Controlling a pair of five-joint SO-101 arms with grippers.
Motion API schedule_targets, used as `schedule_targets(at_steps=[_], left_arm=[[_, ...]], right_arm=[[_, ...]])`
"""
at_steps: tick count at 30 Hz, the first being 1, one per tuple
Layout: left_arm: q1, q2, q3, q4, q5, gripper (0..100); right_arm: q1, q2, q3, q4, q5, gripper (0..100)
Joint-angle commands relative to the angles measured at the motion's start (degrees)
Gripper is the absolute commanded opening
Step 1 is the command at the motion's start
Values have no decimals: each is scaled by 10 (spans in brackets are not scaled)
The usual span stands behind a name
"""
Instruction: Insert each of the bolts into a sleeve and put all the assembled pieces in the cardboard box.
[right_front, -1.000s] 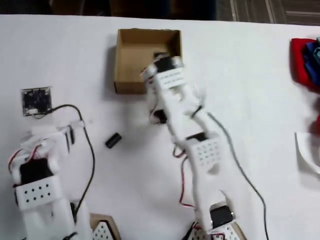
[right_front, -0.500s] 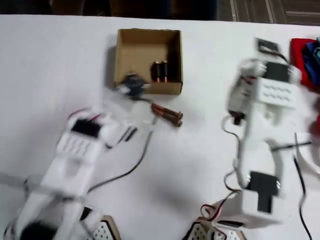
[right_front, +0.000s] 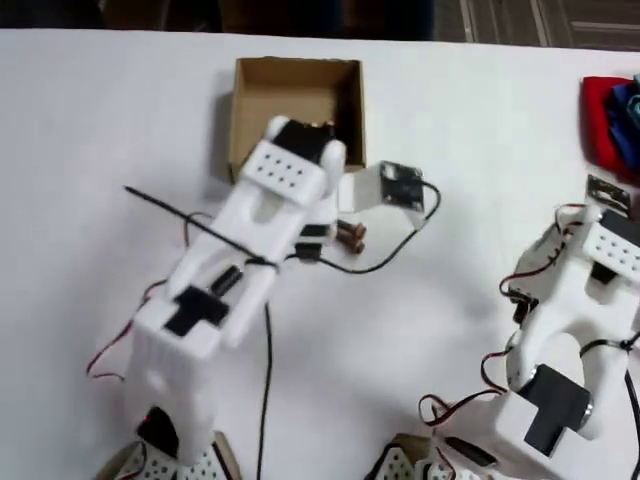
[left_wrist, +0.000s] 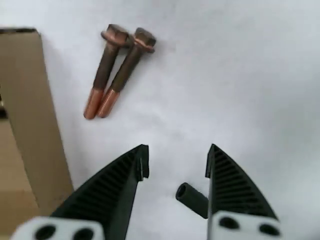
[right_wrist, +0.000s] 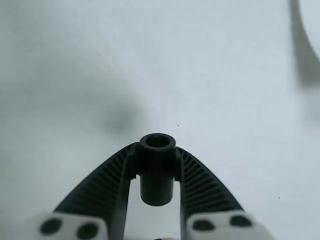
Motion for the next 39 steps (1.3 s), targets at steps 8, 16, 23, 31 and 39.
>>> schedule_targets(at_steps=[8,16,23,31,39], left_arm=[[13,141,-157,25,-181,207],[29,248,-310,25,-178,207],[47,341,-410,25,-157,207],[52,393,-458,31,-145,131],[51,394,-458,30,-127,66]], right_arm=[[56,-34,1,-3,27,22],[92,-34,1,-3,45,22],[114,-34,1,-3,46,22],[120,-34,1,-3,46,22],[120,-34,1,-3,46,22]])
